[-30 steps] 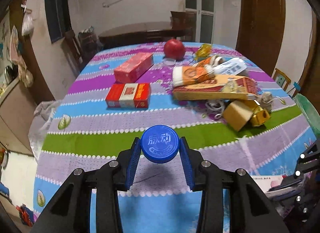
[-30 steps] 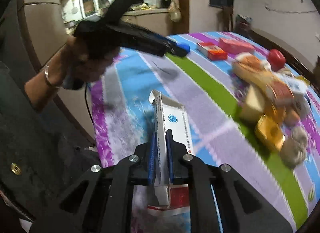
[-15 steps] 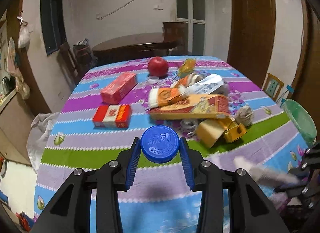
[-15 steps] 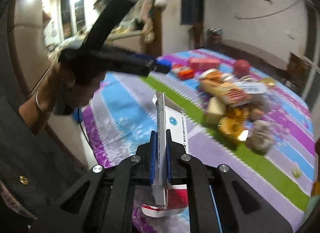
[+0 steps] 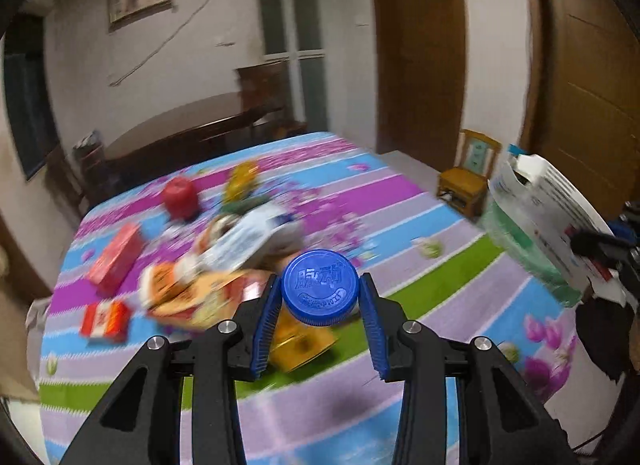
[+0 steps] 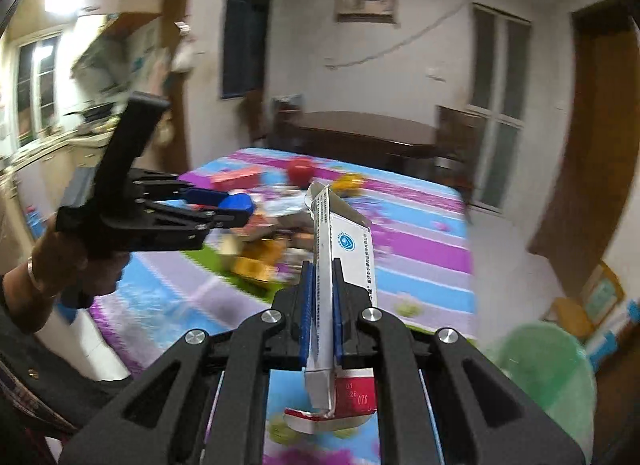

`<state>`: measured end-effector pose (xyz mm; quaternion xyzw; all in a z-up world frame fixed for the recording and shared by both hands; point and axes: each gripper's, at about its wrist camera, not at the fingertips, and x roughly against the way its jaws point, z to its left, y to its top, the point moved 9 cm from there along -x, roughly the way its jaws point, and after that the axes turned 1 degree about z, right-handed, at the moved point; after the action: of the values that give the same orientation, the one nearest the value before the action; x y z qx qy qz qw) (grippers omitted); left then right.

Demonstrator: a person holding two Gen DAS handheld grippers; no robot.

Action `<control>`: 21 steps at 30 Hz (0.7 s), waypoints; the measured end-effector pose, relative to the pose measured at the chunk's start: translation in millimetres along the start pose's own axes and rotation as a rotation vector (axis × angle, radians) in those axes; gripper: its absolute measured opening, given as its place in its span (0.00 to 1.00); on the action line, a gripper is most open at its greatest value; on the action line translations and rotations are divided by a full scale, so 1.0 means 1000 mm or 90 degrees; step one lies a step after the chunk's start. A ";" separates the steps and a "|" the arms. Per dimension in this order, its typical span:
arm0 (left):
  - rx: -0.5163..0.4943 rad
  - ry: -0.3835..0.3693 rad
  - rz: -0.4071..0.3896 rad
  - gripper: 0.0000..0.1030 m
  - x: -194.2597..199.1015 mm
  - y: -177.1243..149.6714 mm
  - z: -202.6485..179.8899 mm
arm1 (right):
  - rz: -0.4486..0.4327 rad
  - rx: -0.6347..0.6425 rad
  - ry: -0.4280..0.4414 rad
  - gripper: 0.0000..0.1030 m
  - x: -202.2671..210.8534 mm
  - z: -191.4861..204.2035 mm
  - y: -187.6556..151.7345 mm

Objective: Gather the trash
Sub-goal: 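Carry the cap and white box with both tools over the green bin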

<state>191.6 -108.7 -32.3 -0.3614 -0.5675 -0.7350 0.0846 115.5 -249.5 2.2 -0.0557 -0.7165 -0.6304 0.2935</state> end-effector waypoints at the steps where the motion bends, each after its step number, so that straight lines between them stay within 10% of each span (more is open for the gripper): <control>1: -0.013 -0.009 -0.002 0.40 -0.006 0.009 -0.016 | 0.001 -0.009 -0.020 0.07 0.003 -0.013 -0.002; 21: -0.185 -0.200 0.039 0.40 -0.115 0.092 -0.295 | 0.118 -0.205 -0.262 0.07 0.048 -0.218 -0.088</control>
<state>195.6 -437.2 -61.1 -0.4970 -0.4507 -0.7407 -0.0351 113.5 -485.1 -43.7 -0.2940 -0.6431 -0.6822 0.1859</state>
